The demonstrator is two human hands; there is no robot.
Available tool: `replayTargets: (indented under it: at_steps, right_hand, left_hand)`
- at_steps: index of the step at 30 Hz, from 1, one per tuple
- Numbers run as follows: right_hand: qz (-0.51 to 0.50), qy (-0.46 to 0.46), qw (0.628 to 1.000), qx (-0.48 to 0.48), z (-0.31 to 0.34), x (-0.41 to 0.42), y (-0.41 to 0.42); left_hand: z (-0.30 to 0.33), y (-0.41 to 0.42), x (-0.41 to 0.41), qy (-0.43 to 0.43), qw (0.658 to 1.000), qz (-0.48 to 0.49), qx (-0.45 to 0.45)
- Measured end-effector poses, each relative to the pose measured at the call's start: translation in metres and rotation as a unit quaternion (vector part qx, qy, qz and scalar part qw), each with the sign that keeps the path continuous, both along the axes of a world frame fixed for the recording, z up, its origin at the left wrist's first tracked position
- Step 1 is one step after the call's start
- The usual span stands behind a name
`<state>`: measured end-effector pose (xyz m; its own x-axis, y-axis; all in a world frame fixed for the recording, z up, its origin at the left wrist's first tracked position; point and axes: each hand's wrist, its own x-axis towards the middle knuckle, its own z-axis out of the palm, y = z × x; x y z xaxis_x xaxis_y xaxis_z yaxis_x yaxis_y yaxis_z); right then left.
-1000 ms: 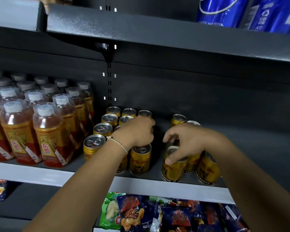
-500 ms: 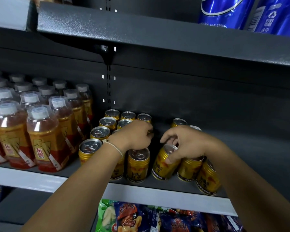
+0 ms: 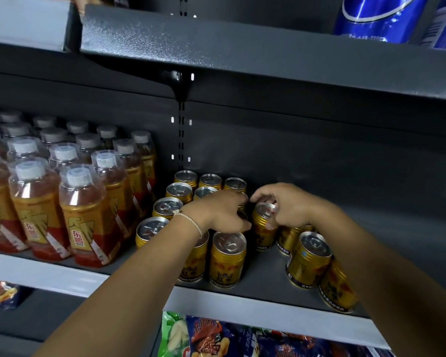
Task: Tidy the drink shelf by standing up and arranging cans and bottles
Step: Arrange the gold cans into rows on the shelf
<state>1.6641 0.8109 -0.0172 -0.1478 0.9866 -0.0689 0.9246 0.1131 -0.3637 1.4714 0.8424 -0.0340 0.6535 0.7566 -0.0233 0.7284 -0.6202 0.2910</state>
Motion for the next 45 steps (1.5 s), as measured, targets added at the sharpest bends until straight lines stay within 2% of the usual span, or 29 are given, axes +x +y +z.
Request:
replayTargets:
  at_steps: [4, 9, 12, 16, 25, 45]
  right_hand:
    - [-0.02, 0.006, 1.0, 0.003, -0.003, 0.004, 0.014]
    - [-0.049, 0.012, 0.999, -0.005, -0.007, 0.011, 0.021]
    - [-0.063, -0.043, 0.997, 0.008, -0.006, 0.013, 0.022]
    - [-0.068, -0.107, 0.992, 0.006, -0.004, 0.008, 0.021]
    - [-0.111, -0.02, 0.993, 0.038, -0.013, 0.01, 0.03]
    - [-0.121, -0.061, 0.989, 0.057, -0.018, 0.009, 0.063]
  left_hand:
    - [-0.006, 0.0, 0.003, 0.061, 0.998, 0.022, 0.006]
    - [-0.014, 0.0, 0.006, 0.089, 0.996, 0.024, 0.02]
    - [-0.02, 0.001, 0.007, 0.1, 0.994, 0.023, 0.034]
    - [-0.027, 0.001, 0.006, 0.09, 0.994, 0.022, 0.056]
    - [-0.028, -0.002, 0.004, 0.067, 0.995, 0.044, 0.067]
    - [-0.026, -0.002, 0.003, 0.059, 0.996, 0.04, 0.06]
